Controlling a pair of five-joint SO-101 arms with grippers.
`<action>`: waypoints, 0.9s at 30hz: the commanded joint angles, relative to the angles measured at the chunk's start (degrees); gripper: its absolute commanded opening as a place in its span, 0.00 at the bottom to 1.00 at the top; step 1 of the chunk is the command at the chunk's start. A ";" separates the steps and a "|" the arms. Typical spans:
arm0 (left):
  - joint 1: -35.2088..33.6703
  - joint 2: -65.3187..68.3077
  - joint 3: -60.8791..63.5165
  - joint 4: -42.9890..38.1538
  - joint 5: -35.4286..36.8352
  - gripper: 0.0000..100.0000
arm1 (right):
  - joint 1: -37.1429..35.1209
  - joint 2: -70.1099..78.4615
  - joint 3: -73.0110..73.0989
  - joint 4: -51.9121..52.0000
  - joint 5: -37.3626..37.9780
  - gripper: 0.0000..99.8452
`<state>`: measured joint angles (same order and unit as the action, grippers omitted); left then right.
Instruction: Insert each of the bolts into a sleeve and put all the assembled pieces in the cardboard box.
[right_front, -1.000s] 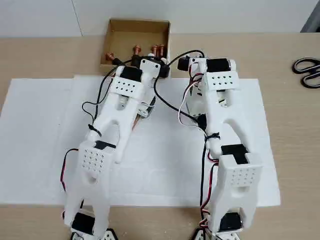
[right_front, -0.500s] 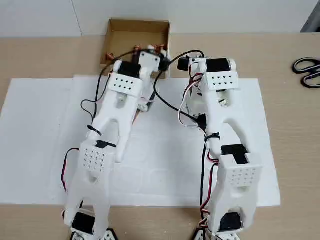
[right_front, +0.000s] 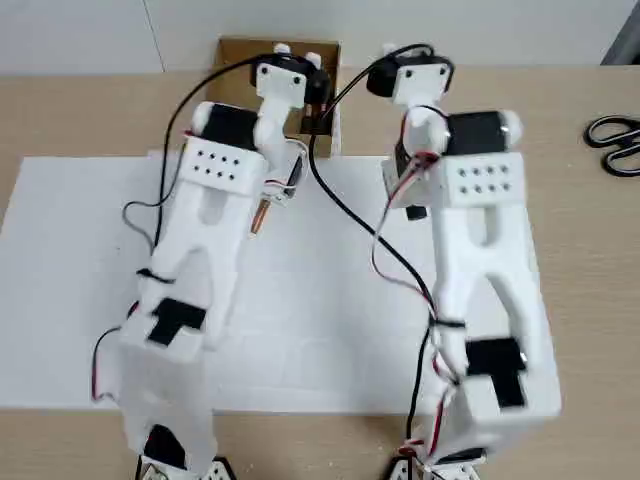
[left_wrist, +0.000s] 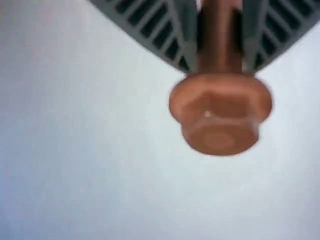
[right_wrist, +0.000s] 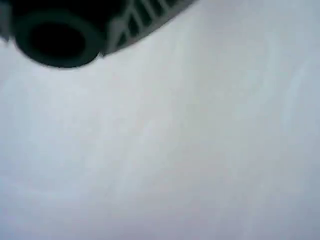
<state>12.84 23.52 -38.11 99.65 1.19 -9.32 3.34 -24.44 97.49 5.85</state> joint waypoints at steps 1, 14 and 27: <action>-0.26 -12.75 5.67 0.79 2.46 0.01 | -0.04 -12.53 5.89 0.92 0.53 0.00; 0.18 -35.16 23.34 0.62 7.47 0.01 | -5.93 -47.16 39.47 -10.59 0.35 0.00; 2.37 -36.04 27.03 -0.44 16.79 0.01 | -8.13 -68.00 77.45 -44.44 0.18 0.00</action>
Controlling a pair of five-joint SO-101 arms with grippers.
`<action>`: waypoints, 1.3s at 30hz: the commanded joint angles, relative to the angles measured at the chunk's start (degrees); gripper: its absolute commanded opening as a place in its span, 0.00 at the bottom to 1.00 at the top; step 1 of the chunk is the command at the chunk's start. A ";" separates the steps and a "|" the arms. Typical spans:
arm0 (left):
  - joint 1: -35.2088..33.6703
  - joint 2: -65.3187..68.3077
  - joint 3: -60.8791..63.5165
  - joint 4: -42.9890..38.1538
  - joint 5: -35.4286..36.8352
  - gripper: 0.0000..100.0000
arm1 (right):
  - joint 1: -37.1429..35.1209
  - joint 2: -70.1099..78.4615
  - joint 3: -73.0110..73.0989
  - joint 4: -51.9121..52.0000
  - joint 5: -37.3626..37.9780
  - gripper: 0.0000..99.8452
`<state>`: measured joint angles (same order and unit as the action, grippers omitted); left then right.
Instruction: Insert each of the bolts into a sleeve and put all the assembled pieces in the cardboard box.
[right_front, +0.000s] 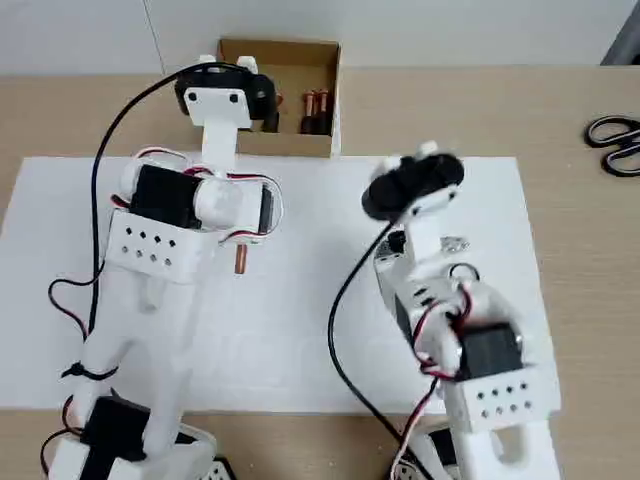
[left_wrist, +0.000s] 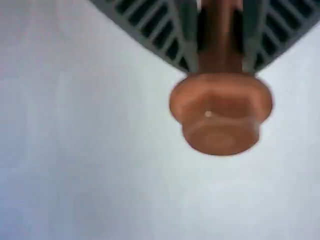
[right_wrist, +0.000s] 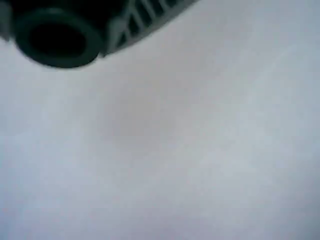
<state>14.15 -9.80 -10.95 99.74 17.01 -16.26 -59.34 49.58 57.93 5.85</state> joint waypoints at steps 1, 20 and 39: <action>1.41 -2.73 -0.13 -0.53 1.32 0.01 | -1.98 -7.34 5.36 -6.20 0.18 0.00; 7.82 -8.35 -10.95 -6.42 4.22 0.01 | -4.70 -42.77 40.00 -21.23 0.18 0.00; 13.36 -18.37 18.95 -32.88 6.33 0.01 | -8.66 -43.30 40.26 -21.23 -12.84 0.00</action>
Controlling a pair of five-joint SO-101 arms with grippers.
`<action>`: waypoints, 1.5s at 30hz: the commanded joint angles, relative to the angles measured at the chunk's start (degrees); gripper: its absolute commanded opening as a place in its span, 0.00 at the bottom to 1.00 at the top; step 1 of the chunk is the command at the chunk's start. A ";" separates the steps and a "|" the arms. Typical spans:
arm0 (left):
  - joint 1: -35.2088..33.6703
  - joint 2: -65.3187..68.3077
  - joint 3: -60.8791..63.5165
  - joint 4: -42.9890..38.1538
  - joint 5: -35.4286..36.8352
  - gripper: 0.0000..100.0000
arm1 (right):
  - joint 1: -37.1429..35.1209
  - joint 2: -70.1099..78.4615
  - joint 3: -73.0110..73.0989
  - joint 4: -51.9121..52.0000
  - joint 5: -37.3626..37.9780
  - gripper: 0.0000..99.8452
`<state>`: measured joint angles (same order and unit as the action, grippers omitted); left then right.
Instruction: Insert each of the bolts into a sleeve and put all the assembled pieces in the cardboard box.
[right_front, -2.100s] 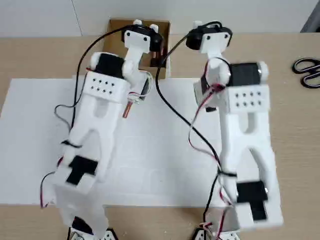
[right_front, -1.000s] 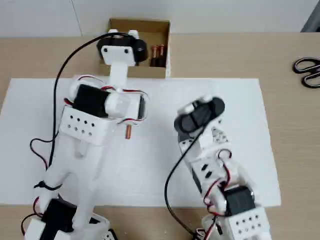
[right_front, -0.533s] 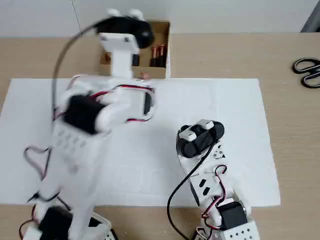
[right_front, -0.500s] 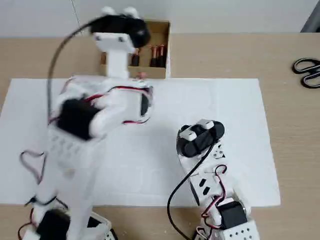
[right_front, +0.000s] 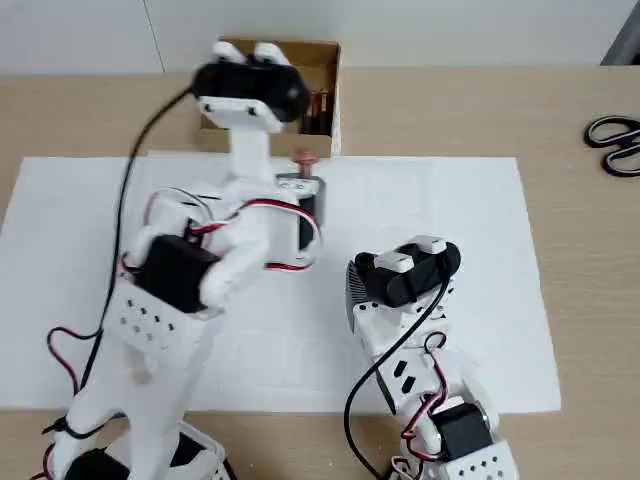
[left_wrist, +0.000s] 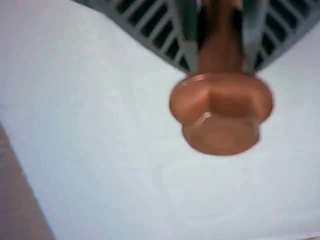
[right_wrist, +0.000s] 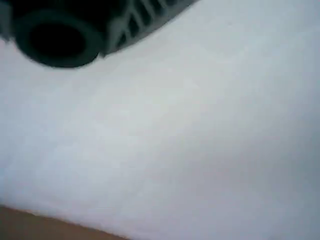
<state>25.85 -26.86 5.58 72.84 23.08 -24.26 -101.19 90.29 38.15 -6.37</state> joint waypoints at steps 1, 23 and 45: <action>2.11 -1.32 4.09 -7.91 0.26 0.01 | -0.75 -1.45 -0.44 -1.45 -0.62 0.00; 4.48 -19.16 38.64 -38.07 2.11 0.01 | -3.03 -1.45 0.44 -1.45 -0.62 0.00; 8.79 -18.81 40.84 -38.24 2.29 0.01 | -4.26 -1.45 0.44 -2.59 -0.44 0.00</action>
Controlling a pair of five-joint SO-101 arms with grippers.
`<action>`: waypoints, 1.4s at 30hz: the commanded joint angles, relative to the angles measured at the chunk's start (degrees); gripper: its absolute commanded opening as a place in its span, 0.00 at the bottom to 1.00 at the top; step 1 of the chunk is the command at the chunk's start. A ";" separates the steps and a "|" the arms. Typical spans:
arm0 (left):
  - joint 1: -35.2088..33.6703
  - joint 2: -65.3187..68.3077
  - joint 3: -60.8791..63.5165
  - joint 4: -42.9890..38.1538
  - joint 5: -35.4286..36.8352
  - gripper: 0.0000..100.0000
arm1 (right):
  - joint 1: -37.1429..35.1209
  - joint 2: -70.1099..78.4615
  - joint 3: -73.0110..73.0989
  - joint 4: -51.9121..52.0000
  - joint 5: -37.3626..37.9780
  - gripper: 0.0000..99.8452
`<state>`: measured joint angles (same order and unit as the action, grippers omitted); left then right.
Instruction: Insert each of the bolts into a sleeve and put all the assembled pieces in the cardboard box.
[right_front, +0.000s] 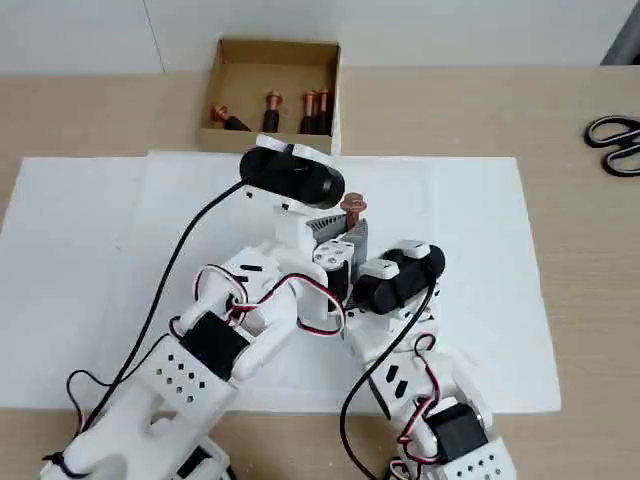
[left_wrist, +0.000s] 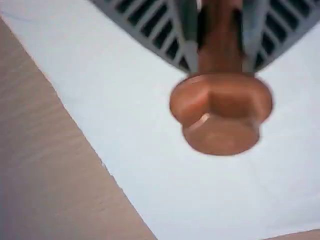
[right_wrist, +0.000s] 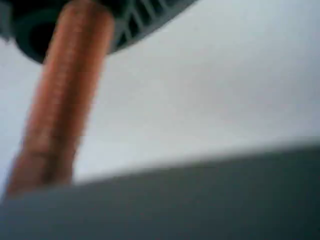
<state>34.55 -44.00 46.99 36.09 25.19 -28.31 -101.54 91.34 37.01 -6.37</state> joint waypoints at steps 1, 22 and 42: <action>0.00 -1.67 -0.57 -1.58 0.18 0.01 | -0.22 -1.10 -0.62 -1.45 -0.44 0.00; -1.58 -1.85 4.79 -11.60 -1.76 0.01 | -0.22 -1.10 -0.62 -1.45 -0.44 0.00; 0.09 -2.11 7.43 -5.10 -3.78 0.01 | -0.22 -1.10 -0.62 -1.45 -0.35 0.00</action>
<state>34.20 -44.62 55.08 29.58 21.93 -28.48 -101.45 91.43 37.01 -6.37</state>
